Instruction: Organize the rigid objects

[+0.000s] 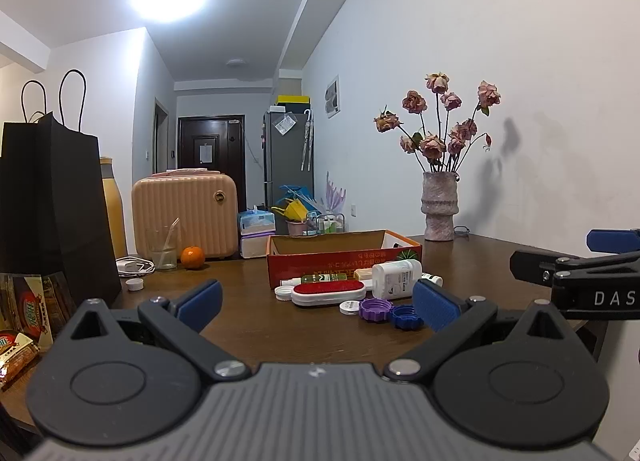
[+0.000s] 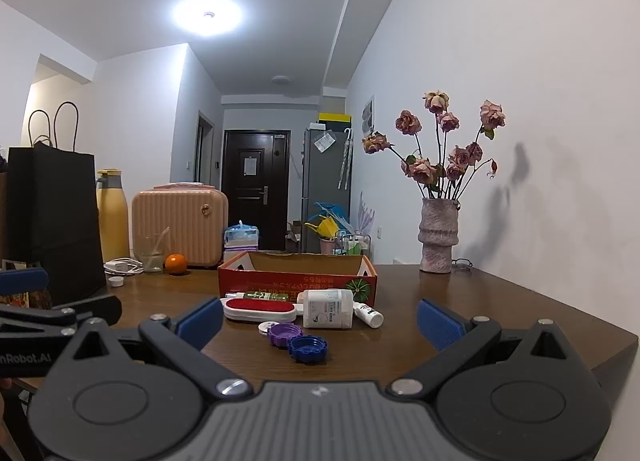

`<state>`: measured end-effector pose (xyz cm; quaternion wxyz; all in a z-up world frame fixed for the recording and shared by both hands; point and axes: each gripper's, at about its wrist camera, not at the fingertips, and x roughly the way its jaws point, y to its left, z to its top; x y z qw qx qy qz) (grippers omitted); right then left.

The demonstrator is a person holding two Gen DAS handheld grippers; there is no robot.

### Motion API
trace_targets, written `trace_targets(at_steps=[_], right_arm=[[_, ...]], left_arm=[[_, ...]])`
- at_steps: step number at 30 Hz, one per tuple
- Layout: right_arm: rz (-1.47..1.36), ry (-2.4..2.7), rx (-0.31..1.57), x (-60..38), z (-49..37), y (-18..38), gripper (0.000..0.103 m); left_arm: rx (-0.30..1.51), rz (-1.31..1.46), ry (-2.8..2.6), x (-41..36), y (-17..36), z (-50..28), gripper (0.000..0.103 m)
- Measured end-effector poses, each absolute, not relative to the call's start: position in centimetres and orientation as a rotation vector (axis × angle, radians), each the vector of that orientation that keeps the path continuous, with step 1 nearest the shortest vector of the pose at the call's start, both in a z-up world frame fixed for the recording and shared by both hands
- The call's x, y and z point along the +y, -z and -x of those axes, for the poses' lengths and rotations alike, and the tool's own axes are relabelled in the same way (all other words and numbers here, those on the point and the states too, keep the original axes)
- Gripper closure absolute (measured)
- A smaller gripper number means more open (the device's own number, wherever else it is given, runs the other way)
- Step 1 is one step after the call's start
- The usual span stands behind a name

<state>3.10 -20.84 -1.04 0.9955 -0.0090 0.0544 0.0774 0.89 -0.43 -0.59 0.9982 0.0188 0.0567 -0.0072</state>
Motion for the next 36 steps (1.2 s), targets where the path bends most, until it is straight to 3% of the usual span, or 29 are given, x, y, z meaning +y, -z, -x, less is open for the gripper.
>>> trace_targets(at_steps=[36], right_arm=[[0.032,-0.146,0.096,-21.23,-3.66,1.08,0.0]], left_arm=[[0.113,-0.042,-0.002,-0.13,0.38,-1.62,0.0]])
